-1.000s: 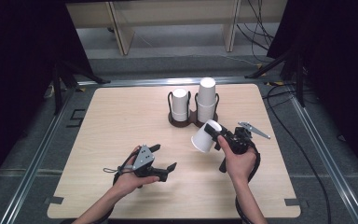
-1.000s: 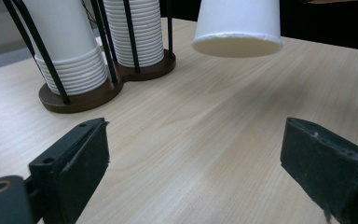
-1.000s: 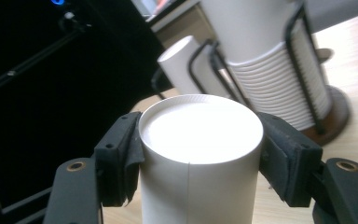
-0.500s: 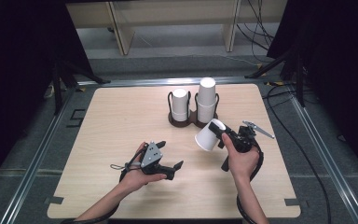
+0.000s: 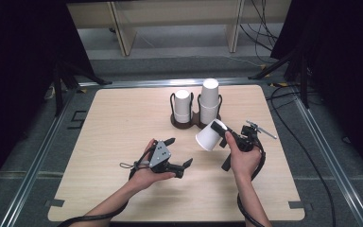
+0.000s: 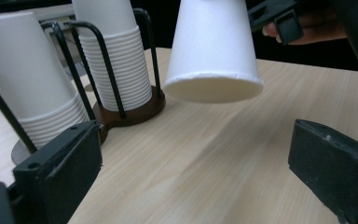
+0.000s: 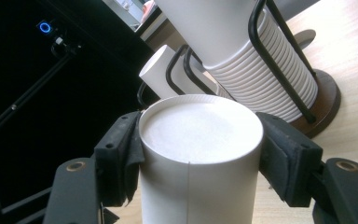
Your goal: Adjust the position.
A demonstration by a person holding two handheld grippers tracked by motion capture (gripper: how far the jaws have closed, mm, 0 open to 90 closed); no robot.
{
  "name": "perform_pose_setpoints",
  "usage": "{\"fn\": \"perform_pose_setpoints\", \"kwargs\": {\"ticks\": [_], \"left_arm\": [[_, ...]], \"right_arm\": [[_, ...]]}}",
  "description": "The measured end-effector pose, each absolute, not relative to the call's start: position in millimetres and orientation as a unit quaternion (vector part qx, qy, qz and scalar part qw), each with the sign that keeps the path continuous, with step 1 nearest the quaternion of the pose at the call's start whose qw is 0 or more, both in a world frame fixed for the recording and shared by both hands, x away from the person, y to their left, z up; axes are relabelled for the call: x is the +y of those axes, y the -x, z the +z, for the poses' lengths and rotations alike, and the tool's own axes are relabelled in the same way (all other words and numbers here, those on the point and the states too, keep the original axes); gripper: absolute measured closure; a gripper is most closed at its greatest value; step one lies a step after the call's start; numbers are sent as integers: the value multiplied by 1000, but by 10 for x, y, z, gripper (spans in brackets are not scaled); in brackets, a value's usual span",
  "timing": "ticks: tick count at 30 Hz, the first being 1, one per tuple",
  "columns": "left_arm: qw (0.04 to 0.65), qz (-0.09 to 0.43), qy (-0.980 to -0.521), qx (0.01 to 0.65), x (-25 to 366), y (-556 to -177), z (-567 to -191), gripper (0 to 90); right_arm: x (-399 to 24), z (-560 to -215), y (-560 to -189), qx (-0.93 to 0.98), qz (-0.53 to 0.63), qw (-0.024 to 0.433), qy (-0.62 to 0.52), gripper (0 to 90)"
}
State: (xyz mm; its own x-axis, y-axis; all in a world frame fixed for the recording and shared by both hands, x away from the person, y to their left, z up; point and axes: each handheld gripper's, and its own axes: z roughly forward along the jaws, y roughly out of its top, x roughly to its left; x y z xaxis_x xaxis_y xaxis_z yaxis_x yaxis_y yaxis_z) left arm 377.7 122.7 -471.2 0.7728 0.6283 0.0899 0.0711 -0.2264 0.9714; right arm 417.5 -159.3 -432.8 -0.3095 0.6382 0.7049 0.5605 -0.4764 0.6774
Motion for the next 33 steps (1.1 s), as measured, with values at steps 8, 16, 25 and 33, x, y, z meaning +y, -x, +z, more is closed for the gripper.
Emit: {"fn": "perform_pose_setpoints", "kwargs": {"ticks": [8, 16, 25, 33], "left_arm": [[580, 221, -748, 233, 1130, -3882, -4741, 15], [598, 191, -742, 234, 1050, -3997, -4772, 2], [600, 176, -742, 240, 972, -4057, -4811, 1], [605, 167, -739, 244, 960, -4106, -4808, 7]], "right_arm": [[-1581, -4340, -4216, 501, 621, 9, -603, 349], [-1620, -4382, -4242, 478, 630, -3, -613, 350], [-1611, -4380, -4240, 465, 634, -21, -618, 350], [-1645, -4412, -4239, 456, 640, -34, -618, 350]]}}
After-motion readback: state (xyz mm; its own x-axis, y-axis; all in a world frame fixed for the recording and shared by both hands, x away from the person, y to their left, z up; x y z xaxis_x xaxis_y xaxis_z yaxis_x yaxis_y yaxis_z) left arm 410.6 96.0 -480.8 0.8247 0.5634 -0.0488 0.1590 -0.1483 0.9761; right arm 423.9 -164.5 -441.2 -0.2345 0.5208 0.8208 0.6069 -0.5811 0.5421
